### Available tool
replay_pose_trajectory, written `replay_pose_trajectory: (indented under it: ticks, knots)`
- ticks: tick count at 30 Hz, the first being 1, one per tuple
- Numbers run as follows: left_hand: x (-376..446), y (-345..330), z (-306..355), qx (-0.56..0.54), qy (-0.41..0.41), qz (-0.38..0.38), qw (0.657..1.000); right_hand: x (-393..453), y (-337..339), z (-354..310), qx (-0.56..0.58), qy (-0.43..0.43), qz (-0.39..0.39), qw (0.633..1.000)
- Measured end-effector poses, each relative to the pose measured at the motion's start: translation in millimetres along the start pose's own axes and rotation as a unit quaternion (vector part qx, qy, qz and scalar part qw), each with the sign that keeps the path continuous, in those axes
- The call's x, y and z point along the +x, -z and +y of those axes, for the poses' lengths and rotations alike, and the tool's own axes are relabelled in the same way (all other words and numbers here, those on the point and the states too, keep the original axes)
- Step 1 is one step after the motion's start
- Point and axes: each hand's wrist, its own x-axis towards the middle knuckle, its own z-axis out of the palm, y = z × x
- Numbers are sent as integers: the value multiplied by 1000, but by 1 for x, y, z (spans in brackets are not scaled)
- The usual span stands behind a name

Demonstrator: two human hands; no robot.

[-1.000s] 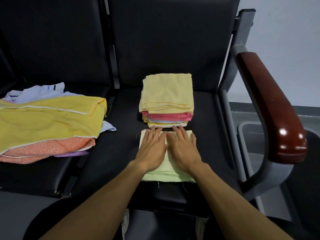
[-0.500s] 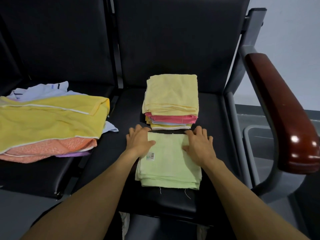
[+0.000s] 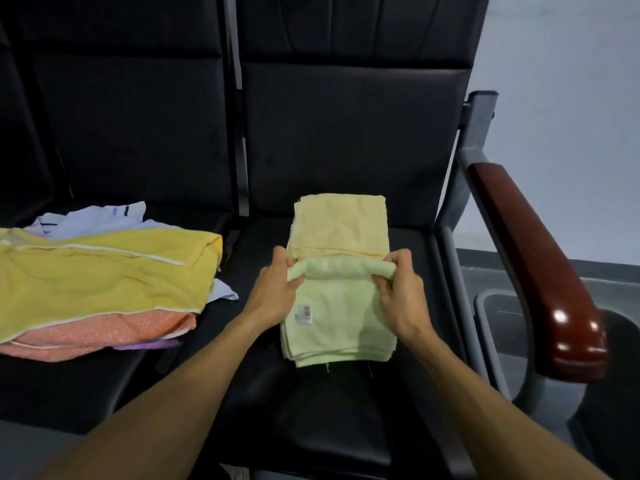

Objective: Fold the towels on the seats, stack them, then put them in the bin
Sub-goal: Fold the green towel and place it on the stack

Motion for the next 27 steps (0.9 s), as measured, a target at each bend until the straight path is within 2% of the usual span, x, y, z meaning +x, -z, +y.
replay_pose_trajectory:
  ticks: [5,7,9,11,13,15,16,18,20,27]
  knots:
    - [62,28,47,-32,-63,94,993,75,7,-30,25,21,57,998]
    - [96,34,63,-52,-66,138,987,113,4,-35,29,-5,68,997]
    - [122,30,69,-46,-60,151,986,143,-3,-33,10,-46,58,997]
    - [136,16,63,32,-53,109,992,155,-16,-23,-102,-66,42,992]
    - [136,-3,50,126,-46,15,991,148,-31,-14,-221,-50,-4,974]
    - [130,-20,34,141,-19,-67,987,135,-45,-1,-260,-48,-92,960]
    - [127,-27,29,126,-1,-83,989,130,-50,7,-259,-61,-124,956]
    - [122,-41,22,104,13,-82,991,123,-55,24,-242,-74,-128,959]
    - [122,-51,21,116,0,-68,991,122,-58,36,-235,-64,-99,965]
    - [160,-59,15,126,-2,-38,991,156,-73,45,-256,-57,-75,962]
